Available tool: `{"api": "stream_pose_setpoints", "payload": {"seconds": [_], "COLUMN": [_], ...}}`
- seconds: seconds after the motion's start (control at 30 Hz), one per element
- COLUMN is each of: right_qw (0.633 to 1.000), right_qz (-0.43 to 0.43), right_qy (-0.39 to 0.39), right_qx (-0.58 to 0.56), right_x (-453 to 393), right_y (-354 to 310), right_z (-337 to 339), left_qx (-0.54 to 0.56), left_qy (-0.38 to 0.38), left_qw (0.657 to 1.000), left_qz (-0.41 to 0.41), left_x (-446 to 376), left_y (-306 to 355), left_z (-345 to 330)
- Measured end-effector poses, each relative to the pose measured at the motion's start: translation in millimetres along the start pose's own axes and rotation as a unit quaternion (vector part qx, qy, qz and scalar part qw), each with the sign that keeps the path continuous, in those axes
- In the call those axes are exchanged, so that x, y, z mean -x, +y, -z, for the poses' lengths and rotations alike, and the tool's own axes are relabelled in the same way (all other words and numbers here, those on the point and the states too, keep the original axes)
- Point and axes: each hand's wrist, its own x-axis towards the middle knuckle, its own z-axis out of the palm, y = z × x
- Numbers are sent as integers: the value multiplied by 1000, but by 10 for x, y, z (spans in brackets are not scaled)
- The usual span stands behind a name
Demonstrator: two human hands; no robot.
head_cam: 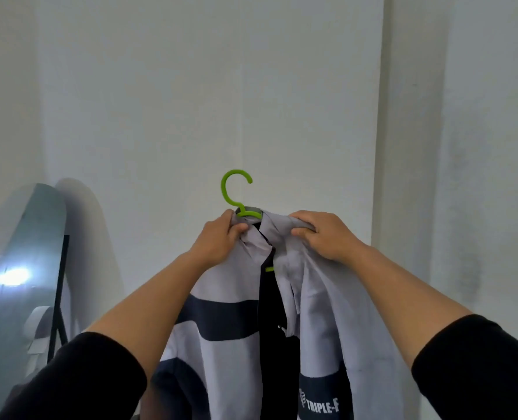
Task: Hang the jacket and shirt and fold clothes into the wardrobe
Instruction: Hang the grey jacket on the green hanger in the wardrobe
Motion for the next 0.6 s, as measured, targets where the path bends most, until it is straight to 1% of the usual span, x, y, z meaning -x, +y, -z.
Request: {"api": "stream_pose_setpoints", "payload": {"seconds": [0.07, 0.13, 0.27, 0.37, 0.4, 0.47, 0.6], "right_qw": [1000, 997, 980, 968, 966, 970, 979], "right_qz": [-7, -26, -32, -7, -8, -36, -97], "right_qy": [19, 62, 170, 222, 230, 212, 165], "right_qx": [-12, 27, 97, 116, 118, 115, 64], "right_x": [41, 118, 268, 263, 247, 206, 49], "right_y": [11, 86, 281, 292, 281, 251, 87], "right_z": [-48, -117, -279, -353, -361, -335, -203], "left_qx": [20, 9, -30, -55, -57, -62, -68], "left_qy": [47, 80, 80, 82, 86, 84, 28], "left_qw": [999, 997, 996, 995, 994, 993, 985], "left_qz": [3, 4, 1, -15, -24, -51, -155], "left_x": [-36, -77, -124, -96, -79, -40, 106], "left_y": [17, 18, 64, 81, 75, 46, 72], "left_z": [0, 8, 37, 4, 1, 16, 12]}}
